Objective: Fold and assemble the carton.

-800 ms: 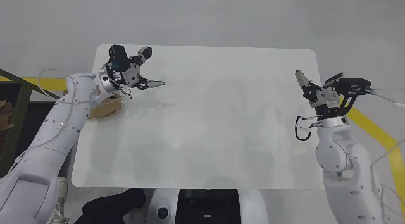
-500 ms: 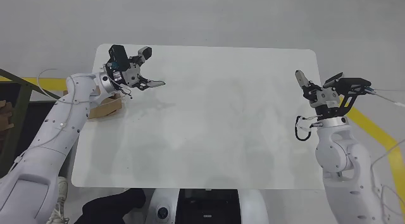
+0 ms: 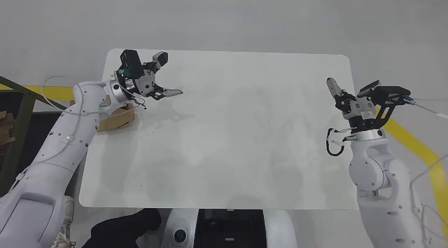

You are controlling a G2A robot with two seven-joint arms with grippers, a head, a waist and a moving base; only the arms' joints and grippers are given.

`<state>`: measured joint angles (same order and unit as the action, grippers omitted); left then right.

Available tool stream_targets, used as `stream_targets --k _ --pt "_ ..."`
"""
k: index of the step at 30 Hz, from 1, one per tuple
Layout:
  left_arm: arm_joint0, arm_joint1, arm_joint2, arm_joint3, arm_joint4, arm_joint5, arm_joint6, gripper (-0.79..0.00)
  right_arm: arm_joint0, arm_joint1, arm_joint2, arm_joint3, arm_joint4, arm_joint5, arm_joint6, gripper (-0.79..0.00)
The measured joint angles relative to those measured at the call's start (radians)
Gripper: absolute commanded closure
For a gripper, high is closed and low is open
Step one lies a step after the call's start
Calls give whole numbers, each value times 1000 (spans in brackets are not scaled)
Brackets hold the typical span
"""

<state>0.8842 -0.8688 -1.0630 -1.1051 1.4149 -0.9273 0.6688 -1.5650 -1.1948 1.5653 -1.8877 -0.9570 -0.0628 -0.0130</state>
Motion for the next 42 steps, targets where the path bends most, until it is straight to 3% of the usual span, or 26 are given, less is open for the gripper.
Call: stream_targets --k 11,18,23,33,42 --pt "4 0 -4 2 -7 2 -3 -785 0 0 0 0 0 0 0 -785" --pt "51 15 -73 39 -169 -85 -46 -785 0 0 0 0 0 0 0 -785" --pt "85 40 -78 65 -339 -85 -94 -785 0 0 0 0 0 0 0 -785" --pt "98 118 -37 130 -921 -85 -399 -785 0 0 0 0 0 0 0 -785" --pt "98 118 -38 130 -905 -85 -389 -785 0 0 0 0 0 0 0 -785"
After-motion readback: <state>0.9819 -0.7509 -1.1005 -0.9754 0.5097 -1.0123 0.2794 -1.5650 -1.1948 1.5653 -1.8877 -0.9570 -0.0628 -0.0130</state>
